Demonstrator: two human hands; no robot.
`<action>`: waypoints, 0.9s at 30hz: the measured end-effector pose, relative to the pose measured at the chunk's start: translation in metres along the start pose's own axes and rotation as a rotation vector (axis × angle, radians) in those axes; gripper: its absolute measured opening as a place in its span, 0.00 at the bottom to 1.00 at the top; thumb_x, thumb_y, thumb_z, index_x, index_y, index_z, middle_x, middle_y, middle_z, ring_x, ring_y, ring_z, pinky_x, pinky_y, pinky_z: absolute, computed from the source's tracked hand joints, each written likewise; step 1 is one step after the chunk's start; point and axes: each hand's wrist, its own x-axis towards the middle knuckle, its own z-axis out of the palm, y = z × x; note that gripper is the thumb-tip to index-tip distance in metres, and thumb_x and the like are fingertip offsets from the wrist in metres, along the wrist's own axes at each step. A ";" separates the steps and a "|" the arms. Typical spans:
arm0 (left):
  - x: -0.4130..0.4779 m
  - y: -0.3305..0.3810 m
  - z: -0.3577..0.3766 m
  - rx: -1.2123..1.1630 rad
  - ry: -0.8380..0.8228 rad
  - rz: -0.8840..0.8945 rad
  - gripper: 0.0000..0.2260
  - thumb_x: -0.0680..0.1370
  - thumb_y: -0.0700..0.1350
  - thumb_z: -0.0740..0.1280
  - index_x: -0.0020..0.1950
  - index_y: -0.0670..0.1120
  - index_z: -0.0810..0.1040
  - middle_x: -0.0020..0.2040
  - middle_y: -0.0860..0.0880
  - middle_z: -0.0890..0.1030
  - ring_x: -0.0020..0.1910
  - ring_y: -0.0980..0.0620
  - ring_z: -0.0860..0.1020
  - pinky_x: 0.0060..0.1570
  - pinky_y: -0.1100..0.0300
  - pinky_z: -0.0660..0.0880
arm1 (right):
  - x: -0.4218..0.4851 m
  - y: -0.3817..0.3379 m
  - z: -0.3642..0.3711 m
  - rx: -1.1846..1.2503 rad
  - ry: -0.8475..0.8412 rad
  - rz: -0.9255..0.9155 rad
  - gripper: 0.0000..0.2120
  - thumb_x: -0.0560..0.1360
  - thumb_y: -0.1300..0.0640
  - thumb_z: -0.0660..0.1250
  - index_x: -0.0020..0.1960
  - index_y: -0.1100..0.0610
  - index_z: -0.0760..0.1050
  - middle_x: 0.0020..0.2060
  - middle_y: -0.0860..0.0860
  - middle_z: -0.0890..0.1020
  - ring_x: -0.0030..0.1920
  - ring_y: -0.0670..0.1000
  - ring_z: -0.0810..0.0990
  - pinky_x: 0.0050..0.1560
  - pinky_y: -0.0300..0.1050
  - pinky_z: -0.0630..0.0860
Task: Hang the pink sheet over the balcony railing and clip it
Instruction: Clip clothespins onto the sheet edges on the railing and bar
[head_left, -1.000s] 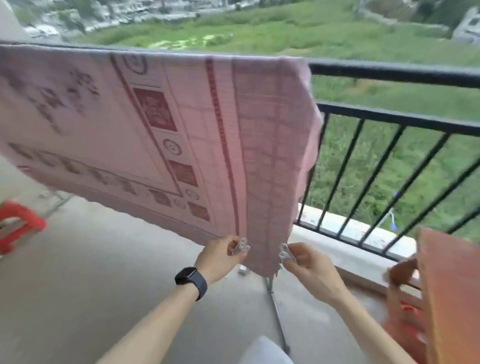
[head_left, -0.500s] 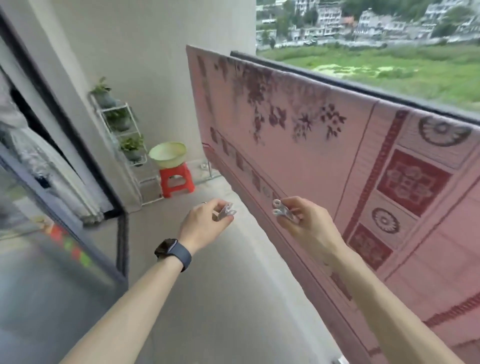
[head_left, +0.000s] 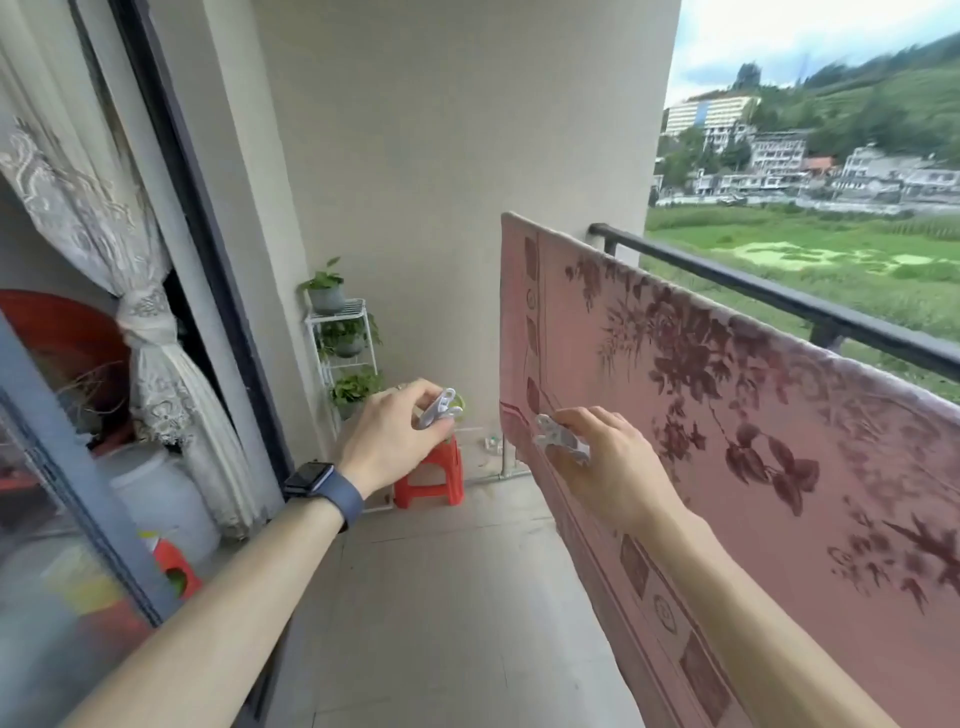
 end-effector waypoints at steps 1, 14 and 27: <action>0.019 -0.012 0.000 0.015 0.004 -0.002 0.12 0.75 0.58 0.69 0.55 0.56 0.78 0.49 0.60 0.82 0.44 0.57 0.80 0.47 0.55 0.79 | 0.024 0.000 0.007 -0.001 0.003 -0.012 0.17 0.78 0.50 0.66 0.67 0.48 0.74 0.61 0.46 0.78 0.62 0.52 0.74 0.58 0.47 0.73; 0.330 -0.218 0.030 0.059 -0.062 0.053 0.12 0.75 0.59 0.67 0.55 0.57 0.77 0.50 0.58 0.82 0.48 0.54 0.80 0.47 0.54 0.77 | 0.342 0.005 0.146 -0.080 0.073 0.025 0.16 0.79 0.53 0.65 0.67 0.47 0.74 0.59 0.45 0.80 0.59 0.51 0.75 0.55 0.49 0.75; 0.633 -0.298 0.105 -0.067 -0.135 0.195 0.15 0.72 0.64 0.62 0.52 0.58 0.73 0.48 0.61 0.81 0.47 0.55 0.80 0.46 0.54 0.78 | 0.600 0.058 0.214 -0.197 0.169 0.103 0.15 0.80 0.51 0.65 0.66 0.46 0.74 0.59 0.44 0.81 0.59 0.50 0.76 0.53 0.46 0.75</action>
